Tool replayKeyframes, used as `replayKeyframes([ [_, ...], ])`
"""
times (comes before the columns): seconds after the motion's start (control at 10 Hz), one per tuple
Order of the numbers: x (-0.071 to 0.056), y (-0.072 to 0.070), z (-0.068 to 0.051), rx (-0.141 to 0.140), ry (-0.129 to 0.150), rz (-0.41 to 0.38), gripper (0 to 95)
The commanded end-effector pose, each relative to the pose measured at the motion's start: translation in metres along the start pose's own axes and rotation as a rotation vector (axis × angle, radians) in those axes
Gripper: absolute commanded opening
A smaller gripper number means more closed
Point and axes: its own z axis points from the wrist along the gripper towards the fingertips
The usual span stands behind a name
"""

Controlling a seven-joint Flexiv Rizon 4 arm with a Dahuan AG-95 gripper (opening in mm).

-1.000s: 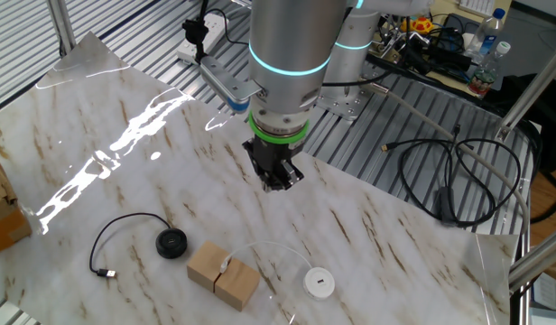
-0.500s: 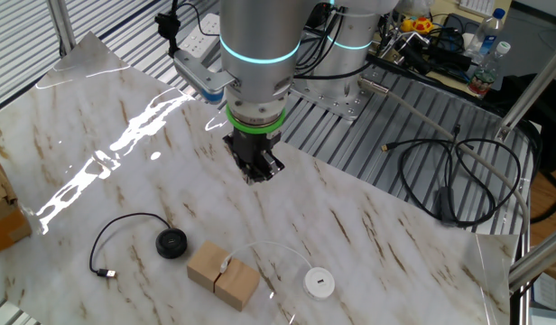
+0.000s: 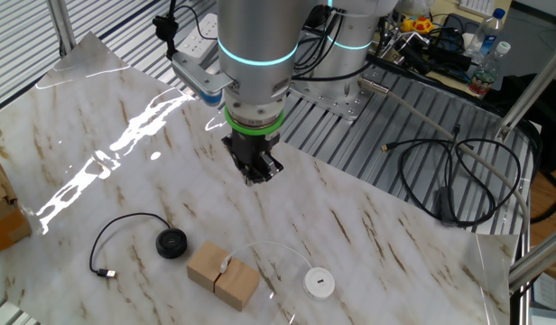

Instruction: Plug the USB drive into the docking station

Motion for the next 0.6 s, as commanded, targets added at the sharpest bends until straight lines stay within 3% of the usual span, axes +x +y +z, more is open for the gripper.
replayKeyframes([
  [0.1, -0.002, 0.001, 0.000, -0.003, -0.003, 0.001, 0.0],
  [0.6, -0.014, 0.003, 0.001, -0.011, 0.000, 0.006, 0.0],
])
